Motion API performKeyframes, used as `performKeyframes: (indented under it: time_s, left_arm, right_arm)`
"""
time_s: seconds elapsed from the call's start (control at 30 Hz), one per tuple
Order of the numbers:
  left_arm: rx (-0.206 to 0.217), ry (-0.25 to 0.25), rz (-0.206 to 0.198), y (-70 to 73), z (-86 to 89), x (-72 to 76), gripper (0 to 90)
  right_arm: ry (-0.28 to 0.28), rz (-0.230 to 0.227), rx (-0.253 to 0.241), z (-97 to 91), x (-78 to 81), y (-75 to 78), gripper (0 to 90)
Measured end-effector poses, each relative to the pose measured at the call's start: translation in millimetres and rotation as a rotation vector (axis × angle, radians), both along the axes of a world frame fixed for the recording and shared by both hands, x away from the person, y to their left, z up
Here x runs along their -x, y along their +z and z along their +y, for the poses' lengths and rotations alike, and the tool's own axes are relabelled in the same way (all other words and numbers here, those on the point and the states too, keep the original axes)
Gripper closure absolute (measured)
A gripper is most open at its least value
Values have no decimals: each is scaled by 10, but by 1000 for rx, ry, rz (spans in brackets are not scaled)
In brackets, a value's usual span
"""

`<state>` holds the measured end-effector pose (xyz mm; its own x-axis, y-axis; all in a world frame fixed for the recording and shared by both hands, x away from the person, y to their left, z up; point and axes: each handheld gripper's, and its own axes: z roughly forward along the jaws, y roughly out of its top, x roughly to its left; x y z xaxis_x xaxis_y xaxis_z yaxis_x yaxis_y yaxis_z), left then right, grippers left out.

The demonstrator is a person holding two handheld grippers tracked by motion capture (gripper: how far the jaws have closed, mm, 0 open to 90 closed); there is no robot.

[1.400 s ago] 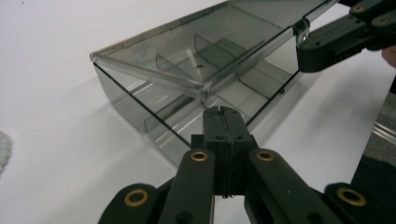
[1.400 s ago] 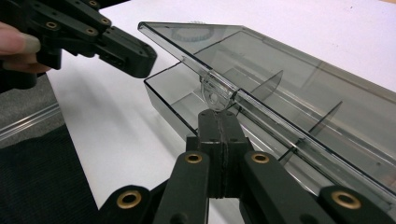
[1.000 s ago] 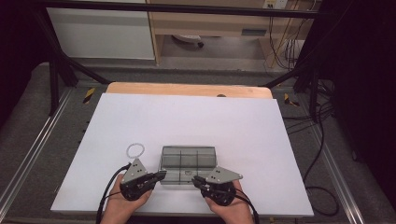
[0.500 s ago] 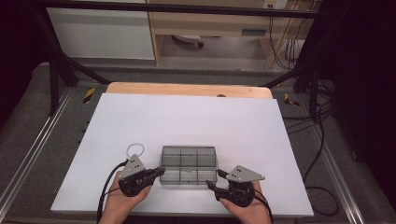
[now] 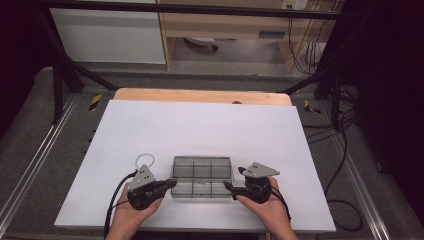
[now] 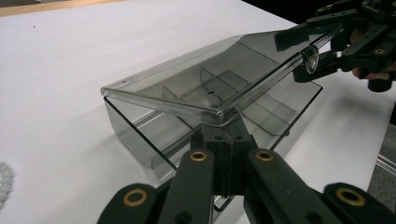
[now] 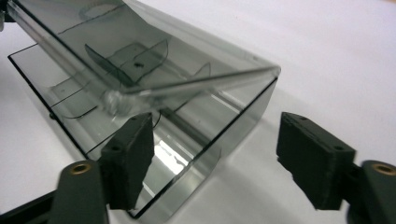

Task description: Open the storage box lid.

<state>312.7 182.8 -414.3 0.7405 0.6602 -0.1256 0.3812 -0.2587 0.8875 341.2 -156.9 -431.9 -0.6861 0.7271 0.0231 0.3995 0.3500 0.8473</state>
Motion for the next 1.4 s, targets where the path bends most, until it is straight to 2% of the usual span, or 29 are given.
performKeyframes:
  time_s: [0.23, 0.53, 0.83, 1.0, 1.2, 1.4]
  left_arm:
    - [1, -1, 0, 6, -6, -5, 899]
    - [16, -2, 0, 17, 7, -16, 900]
    - [18, 11, 2, 16, 33, -28, 899]
    - [20, 12, 3, 12, 46, -26, 899]
    - [-4, 26, -4, 0, 100, -16, 899]
    - [-40, 49, -12, -11, 178, -94, 899]
  right_arm:
    - [15, -44, -7, 3, -114, 34, 351]
    - [19, -61, -3, 10, -184, 93, 354]
    - [51, -77, 8, 44, -221, 103, 374]
    - [43, -88, -12, 43, -226, 125, 393]
    - [65, -102, -7, 78, -233, 145, 420]
    - [76, -108, -9, 90, -262, 151, 449]
